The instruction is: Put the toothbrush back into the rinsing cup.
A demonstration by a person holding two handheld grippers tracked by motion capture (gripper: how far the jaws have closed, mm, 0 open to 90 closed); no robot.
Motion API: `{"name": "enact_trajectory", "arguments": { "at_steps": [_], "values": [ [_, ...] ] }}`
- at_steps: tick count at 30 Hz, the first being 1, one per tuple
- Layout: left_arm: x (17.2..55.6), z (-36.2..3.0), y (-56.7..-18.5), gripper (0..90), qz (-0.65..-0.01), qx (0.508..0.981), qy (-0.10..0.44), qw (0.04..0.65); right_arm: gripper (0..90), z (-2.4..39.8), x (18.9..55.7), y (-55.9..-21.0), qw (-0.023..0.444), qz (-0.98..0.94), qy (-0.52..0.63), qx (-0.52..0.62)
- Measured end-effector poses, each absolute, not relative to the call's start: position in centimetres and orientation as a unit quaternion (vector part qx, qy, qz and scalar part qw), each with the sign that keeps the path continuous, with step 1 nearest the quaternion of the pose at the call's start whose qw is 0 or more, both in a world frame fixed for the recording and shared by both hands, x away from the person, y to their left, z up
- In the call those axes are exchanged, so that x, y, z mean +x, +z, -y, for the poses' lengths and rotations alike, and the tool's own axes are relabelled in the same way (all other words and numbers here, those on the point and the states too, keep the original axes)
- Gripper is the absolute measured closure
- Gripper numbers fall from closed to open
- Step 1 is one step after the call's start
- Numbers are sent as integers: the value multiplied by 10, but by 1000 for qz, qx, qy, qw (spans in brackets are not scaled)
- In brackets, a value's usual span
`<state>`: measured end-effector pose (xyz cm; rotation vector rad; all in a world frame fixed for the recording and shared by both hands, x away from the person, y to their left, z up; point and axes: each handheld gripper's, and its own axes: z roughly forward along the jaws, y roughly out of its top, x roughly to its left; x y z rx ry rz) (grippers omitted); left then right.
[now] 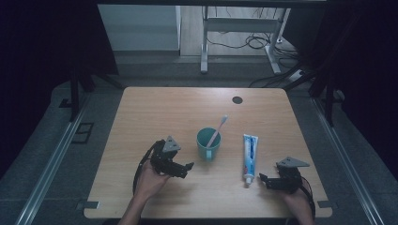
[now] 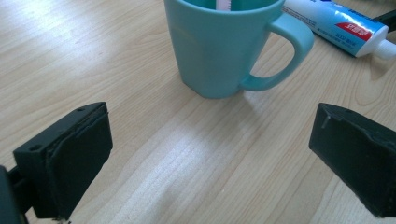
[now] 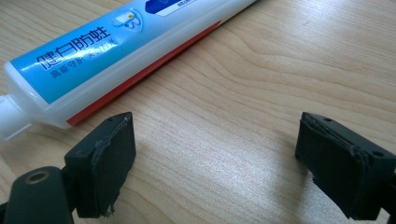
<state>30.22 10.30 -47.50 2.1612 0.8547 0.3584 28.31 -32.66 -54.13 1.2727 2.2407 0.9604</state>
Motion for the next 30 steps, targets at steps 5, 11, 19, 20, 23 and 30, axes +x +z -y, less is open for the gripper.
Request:
{"name": "enact_trajectory", "arguments": {
  "at_steps": [5, 11, 19, 20, 23, 30],
  "values": [
    [297, -106, -483, 0, -337, 847, 142, 385, 121, 327, 283, -541, 194, -799, 342, 454],
    [292, -111, -491, 0, -342, 844, 141, 388, 121, 327, 283, -541, 195, -799, 342, 454],
    [285, -115, -503, 0, -345, 844, 141, 386, 122, 327, 283, -541, 196, -799, 342, 454],
    [284, -116, -505, 0, -347, 843, 142, 386, 122, 326, 283, -541, 196, -799, 342, 455],
    [282, -117, -509, 0, -348, 843, 142, 385, 121, 326, 283, -541, 196, -799, 342, 455],
    [278, -119, -521, 0, -356, 841, 138, 384, 121, 326, 283, -541, 196, -798, 342, 455]
  ]
}}
